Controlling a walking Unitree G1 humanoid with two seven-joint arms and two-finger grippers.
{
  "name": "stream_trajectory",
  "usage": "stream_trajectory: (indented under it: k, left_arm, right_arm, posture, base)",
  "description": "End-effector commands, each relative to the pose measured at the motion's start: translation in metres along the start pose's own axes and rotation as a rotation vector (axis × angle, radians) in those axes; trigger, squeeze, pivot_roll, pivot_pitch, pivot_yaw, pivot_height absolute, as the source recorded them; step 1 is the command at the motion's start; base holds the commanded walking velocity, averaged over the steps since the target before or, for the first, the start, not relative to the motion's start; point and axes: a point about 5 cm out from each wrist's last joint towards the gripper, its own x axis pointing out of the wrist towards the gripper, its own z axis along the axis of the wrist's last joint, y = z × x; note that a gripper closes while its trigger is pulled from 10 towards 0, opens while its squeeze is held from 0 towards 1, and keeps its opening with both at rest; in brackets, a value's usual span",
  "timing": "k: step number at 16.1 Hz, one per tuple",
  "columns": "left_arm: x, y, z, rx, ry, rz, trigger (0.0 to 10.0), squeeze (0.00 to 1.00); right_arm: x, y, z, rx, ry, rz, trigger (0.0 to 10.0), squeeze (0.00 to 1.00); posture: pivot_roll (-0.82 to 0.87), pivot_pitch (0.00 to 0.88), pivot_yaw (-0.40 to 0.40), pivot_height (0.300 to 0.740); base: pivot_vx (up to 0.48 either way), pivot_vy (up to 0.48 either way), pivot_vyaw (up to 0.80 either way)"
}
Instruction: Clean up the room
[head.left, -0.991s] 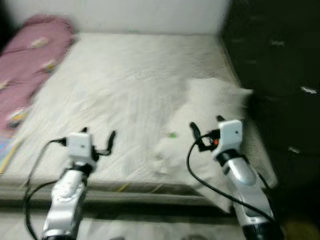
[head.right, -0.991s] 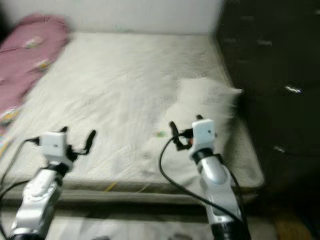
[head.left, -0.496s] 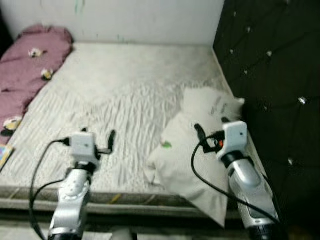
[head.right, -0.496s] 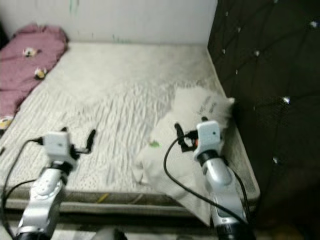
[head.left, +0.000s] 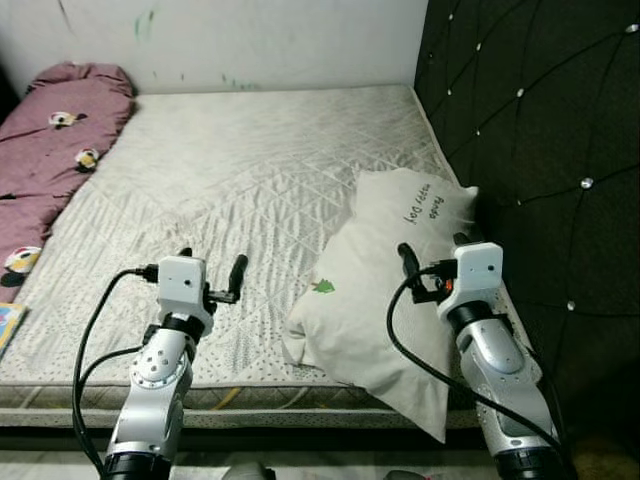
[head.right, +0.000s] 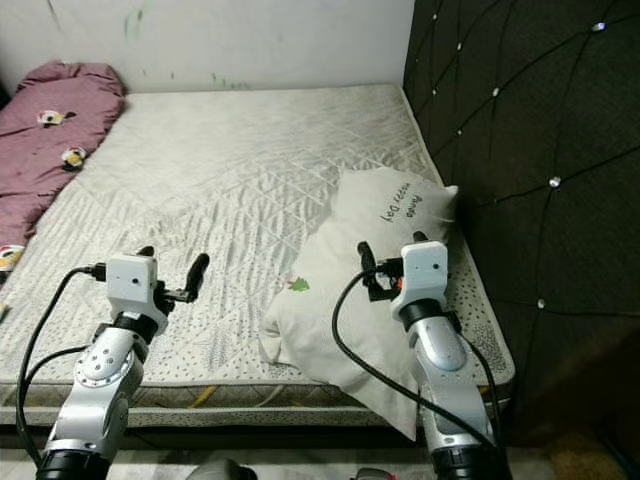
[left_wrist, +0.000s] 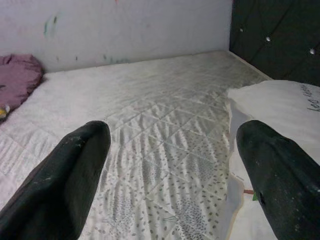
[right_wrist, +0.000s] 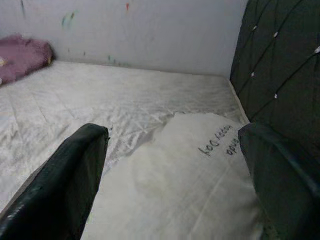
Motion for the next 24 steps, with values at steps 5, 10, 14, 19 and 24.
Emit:
stream_trajectory:
  k: [5,10,14,19,24]
  left_arm:
    - [-0.028,0.014,-0.011,0.001,0.029,0.138,10.0,0.00]
    - [-0.027,0.011,-0.009,0.007,0.029,0.097,10.0,0.00]
    - [-0.026,0.010,-0.008,0.010,0.029,0.076,10.0,0.00]
    - [-0.027,0.013,-0.008,0.013,0.029,0.075,10.0,0.00]
    - [-0.027,0.016,-0.008,-0.014,0.028,0.096,10.0,0.00]
  right_arm:
    - [0.020,0.014,0.007,-0.026,-0.009,0.135,10.0,0.00]
    - [0.018,0.010,0.006,-0.025,-0.010,0.125,10.0,0.00]
    - [0.013,0.007,0.005,-0.019,-0.010,0.103,10.0,0.00]
    - [0.013,0.009,0.004,-0.006,-0.006,0.108,10.0,0.00]
    - [0.013,0.009,0.004,0.000,-0.007,0.102,10.0,0.00]
  posture:
    - [0.06,0.000,-0.080,0.740]
    - [0.03,0.000,-0.060,0.740]
    - [0.02,0.000,-0.050,0.740]
    - [0.02,0.000,-0.051,0.740]
    - [0.02,0.000,-0.044,0.740]
  base:
    - [0.000,0.000,0.00]
    - [0.000,-0.097,0.00]
    - [0.000,-0.312,0.00]
    - [0.000,-0.382,0.00]
    - [0.000,-0.066,0.00]
